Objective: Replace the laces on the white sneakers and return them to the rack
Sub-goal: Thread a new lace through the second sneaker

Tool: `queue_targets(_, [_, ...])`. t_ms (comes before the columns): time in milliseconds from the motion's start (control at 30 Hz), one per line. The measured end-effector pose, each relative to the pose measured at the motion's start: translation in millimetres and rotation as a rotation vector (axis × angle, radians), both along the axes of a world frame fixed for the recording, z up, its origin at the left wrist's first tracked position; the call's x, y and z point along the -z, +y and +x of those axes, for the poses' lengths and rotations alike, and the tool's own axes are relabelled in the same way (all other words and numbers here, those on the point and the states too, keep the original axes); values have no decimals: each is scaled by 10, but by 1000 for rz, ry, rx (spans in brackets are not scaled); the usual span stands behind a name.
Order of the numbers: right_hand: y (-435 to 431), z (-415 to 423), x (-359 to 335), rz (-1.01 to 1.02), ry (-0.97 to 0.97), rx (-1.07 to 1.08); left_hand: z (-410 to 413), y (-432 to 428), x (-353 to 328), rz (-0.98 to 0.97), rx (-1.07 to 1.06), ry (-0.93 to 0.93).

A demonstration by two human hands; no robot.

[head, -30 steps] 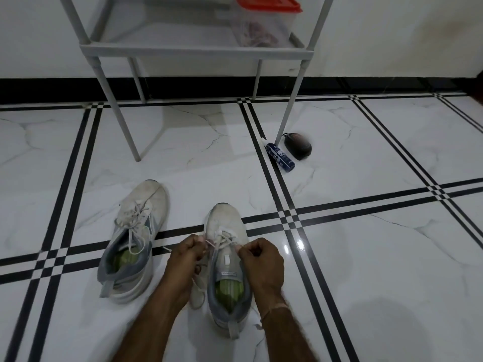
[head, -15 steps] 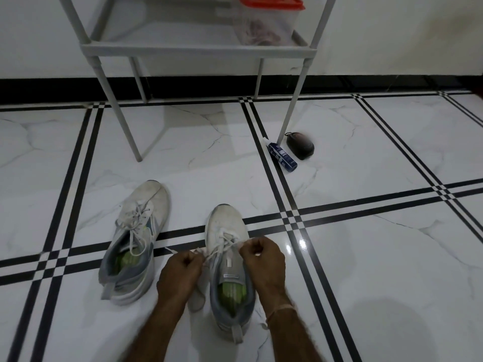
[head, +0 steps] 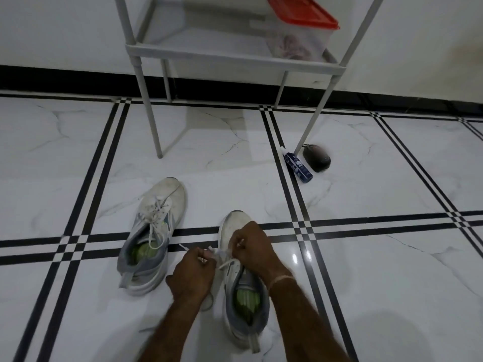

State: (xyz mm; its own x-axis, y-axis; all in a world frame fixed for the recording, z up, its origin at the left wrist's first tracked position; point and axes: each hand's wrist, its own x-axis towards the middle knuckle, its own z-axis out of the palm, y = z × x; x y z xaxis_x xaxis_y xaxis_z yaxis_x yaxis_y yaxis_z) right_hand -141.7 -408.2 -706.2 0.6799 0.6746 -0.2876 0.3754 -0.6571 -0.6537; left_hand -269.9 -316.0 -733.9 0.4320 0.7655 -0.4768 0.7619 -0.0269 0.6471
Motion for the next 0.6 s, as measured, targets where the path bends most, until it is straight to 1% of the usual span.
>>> queue_targets(67, [-91,-53,-16,256,279,246,1,-33,-26,218,66,46])
queue_targets(133, [-165,-62,-102,425,487,349,10,-92,-88,460,137,-18])
queue_targets(167, [-178,-61,-174,494,558,359,42,-117,-102,501,174,-91])
queue_targets(200, [-166,-61,-251,552,606,362,101,-126,-122,442,201,-173])
queue_targets(267, [-126,-9,-421,645,666,369,266,-129,-212,151,246,-361])
queue_targets(333, [-106,118,-543,734,717,400,383,-108,-345,-141,218,-511])
queue_targets(400, [-158,271,-580,880,825,521,440,-22,-408,-417,17,-589])
queue_targets(433, [-209,325,-575,943,879,593,432,36,-385,-498,-98,-609])
queue_targets(467, [-259,367,-560,978,911,647,420,104,-324,-500,-200,-611])
queue_targets(500, [-303,370,-540,966,913,680,390,156,-254,-409,-268,-590])
queue_targets(533, [-329,347,-519,911,888,692,377,197,-193,-220,-275,-548])
queue_targets(567, [-334,302,-502,820,851,678,368,202,-185,-27,-228,-530])
queue_targets(600, [-313,254,-487,721,816,641,381,174,-200,133,-118,-562])
